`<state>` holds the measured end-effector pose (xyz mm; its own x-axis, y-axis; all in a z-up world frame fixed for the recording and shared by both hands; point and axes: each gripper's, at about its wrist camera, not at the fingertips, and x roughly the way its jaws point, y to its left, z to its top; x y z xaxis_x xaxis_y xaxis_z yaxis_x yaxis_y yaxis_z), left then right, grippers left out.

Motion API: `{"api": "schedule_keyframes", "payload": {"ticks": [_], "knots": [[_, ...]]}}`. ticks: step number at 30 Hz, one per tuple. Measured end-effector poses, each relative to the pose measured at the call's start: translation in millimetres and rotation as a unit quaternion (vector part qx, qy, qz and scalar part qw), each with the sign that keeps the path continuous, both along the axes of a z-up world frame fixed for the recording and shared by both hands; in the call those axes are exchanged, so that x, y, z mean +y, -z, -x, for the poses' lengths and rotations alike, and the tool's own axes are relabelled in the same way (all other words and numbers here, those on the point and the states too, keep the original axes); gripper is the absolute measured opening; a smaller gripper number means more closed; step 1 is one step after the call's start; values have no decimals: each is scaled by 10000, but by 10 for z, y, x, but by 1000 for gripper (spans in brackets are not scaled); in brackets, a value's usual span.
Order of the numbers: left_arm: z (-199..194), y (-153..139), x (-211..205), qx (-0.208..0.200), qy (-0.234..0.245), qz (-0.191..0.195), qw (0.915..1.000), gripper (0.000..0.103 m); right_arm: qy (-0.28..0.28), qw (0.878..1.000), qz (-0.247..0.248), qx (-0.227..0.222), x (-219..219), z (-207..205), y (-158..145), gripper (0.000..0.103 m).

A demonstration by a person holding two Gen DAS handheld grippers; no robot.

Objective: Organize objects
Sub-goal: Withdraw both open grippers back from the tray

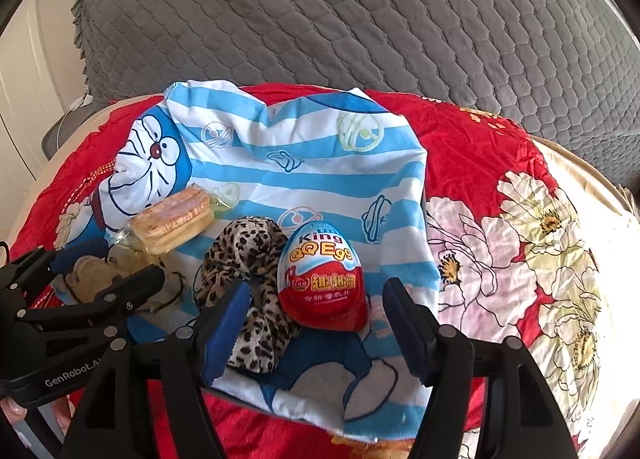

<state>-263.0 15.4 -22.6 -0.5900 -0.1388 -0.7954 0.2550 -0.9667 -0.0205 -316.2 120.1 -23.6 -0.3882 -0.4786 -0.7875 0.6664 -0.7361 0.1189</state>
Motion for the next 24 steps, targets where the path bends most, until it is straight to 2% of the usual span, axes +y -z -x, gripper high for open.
{"api": "schedule_keyframes", "payload": {"ticks": [10,15,20,24], "knots": [[-110,-51,62,-4,33,21,10000,78,-12,10000,21,-51,105,-86,-26,70],[-186,-79,73,21,27,19,10000,79,-131,9999,94,-24,165,-203,-93,72],[-260,-108,104,44,35,26,10000,80,-106,9997,220,6,244,-305,-171,79],[-321,-144,125,67,56,45,10000,81,-102,9996,254,-34,269,-342,-196,80]]}}
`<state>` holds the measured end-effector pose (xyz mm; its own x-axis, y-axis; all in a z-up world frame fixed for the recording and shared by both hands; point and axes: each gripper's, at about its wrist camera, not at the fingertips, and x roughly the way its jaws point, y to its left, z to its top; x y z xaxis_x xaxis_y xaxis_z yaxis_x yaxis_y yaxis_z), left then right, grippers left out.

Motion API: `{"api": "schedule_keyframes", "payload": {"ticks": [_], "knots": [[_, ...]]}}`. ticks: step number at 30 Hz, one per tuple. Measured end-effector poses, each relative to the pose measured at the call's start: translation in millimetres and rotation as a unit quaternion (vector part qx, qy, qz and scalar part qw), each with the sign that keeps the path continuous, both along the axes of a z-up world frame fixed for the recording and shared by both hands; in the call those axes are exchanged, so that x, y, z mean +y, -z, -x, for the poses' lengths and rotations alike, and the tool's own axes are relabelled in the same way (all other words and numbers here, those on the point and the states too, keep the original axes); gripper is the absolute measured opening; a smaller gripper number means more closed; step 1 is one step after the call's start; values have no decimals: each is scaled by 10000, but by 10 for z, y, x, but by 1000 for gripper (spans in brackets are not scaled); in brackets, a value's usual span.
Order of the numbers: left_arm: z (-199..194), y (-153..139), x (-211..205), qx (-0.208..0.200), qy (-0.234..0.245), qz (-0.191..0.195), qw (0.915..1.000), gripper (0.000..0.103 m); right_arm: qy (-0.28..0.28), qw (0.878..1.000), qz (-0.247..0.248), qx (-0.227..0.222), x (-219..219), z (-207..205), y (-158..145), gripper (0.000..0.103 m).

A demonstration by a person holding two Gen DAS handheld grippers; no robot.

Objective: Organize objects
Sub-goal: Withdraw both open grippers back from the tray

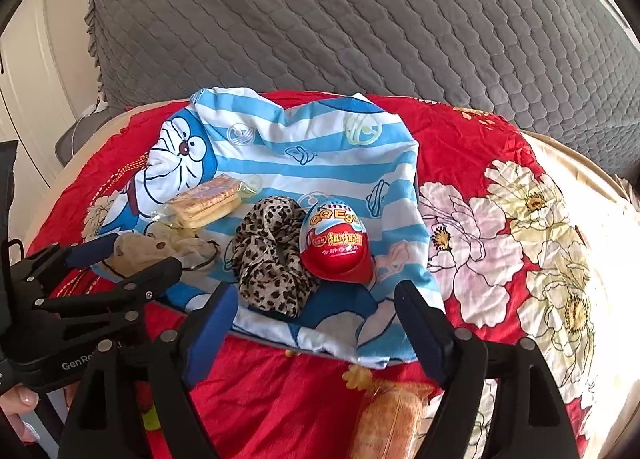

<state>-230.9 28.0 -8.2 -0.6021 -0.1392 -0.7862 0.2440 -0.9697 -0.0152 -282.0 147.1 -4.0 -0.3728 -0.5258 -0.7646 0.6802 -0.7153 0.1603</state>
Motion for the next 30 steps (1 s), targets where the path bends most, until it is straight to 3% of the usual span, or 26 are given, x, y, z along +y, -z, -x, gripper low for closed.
{"api": "schedule_keyframes", "payload": {"ticks": [17,19,30], "knots": [[-181,-85,37,68,36,-45,10000,84,-45,9998,164,38,138,-188,-135,84],[-202,-97,44,83,59,-57,9999,85,-47,9998,188,44,159,-218,-151,89],[-280,-148,82,121,115,-29,9999,90,-88,9996,241,143,205,-314,-201,94]]}}
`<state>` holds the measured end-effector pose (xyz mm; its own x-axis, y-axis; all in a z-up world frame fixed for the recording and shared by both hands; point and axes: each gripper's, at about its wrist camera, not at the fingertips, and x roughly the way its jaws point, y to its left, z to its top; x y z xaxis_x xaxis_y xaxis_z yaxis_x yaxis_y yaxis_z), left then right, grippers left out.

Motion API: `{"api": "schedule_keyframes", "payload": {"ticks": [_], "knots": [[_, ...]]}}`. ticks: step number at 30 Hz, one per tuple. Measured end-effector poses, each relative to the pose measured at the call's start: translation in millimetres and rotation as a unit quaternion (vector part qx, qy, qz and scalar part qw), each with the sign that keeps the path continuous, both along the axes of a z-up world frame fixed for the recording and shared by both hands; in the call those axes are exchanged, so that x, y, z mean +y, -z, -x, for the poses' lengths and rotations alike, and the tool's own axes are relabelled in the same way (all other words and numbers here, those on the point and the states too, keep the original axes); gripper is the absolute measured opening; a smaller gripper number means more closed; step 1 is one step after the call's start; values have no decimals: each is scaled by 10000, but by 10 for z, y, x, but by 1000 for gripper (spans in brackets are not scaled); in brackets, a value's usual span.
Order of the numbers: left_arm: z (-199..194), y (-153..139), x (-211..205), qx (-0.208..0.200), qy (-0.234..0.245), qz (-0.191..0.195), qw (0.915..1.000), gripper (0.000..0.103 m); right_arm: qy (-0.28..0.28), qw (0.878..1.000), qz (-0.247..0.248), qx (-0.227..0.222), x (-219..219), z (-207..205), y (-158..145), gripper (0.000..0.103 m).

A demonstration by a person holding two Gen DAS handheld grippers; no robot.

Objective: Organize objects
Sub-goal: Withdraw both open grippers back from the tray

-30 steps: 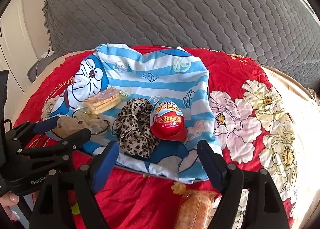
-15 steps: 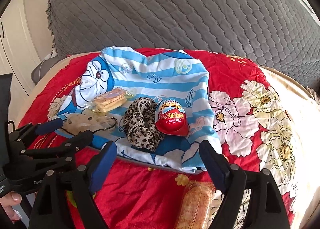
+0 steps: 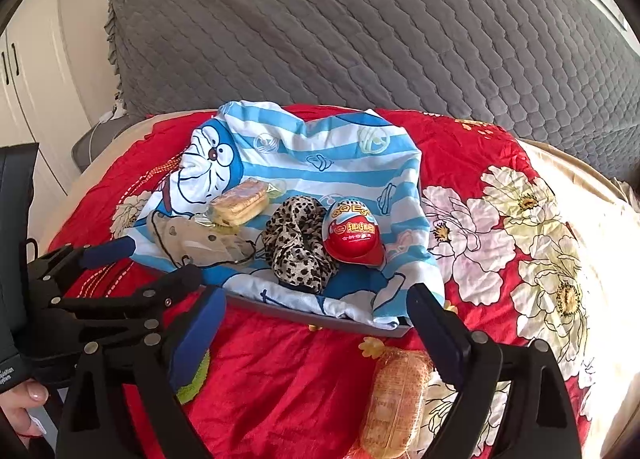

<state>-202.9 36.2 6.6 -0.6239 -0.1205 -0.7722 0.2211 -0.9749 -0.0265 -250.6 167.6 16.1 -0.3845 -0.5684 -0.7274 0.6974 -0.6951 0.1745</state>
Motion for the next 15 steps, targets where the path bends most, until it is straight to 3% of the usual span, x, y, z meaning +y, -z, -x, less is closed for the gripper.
{"api": "schedule_keyframes", "payload": {"ticks": [15], "knots": [[-109,-7,31,-15,-69,-28,10000,99,-24,10000,-1,96,77,-72,10,98]]}}
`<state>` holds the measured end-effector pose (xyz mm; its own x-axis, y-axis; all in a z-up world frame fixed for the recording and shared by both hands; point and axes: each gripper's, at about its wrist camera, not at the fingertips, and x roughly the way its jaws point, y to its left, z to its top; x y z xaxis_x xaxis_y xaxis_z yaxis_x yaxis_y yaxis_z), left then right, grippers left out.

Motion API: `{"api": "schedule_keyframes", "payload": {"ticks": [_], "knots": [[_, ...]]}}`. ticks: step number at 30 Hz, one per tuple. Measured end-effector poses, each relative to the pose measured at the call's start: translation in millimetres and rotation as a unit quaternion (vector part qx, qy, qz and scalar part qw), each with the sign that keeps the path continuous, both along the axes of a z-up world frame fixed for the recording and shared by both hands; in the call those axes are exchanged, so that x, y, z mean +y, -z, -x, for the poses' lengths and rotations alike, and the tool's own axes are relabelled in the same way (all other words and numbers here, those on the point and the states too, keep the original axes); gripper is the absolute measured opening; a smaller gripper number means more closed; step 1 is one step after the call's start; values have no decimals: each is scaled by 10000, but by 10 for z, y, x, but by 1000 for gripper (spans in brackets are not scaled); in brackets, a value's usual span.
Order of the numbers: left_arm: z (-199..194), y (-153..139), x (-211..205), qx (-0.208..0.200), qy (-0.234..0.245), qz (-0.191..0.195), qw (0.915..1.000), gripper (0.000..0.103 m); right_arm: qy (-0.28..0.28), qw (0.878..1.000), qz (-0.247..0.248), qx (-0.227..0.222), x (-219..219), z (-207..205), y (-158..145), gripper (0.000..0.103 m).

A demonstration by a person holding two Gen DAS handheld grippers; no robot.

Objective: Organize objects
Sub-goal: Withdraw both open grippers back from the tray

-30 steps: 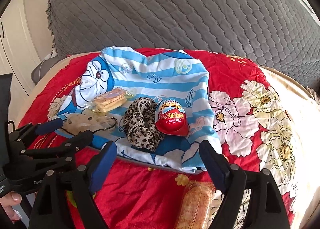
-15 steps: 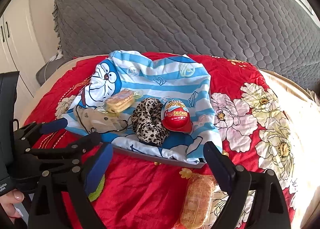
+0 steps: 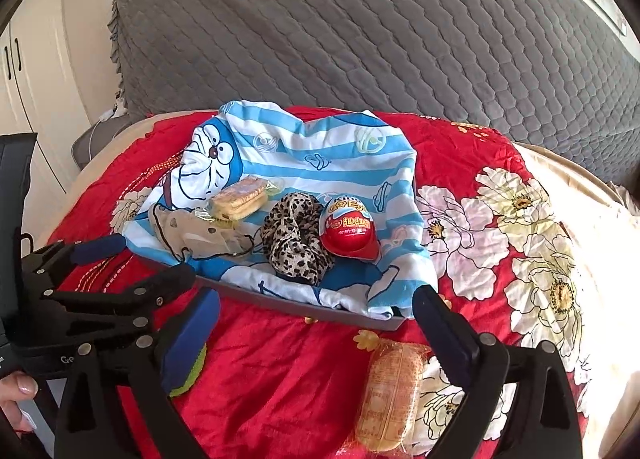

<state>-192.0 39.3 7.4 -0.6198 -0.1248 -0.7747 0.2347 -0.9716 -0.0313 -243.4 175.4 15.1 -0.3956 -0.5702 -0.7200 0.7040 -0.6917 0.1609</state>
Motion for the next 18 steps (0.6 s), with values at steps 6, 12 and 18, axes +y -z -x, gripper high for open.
{"api": "schedule_keyframes", "payload": {"ticks": [6,12,18], "knots": [[-53,-24,24,37,15,-2,10000,101,23,10000,28,16,43,-19,-15,99],[-102,-49,61,51,41,-41,10000,101,18,10000,21,-6,105,-40,-35,101],[-168,-94,87,112,49,-37,9999,102,-10,10000,39,2,157,-86,-75,101]]}}
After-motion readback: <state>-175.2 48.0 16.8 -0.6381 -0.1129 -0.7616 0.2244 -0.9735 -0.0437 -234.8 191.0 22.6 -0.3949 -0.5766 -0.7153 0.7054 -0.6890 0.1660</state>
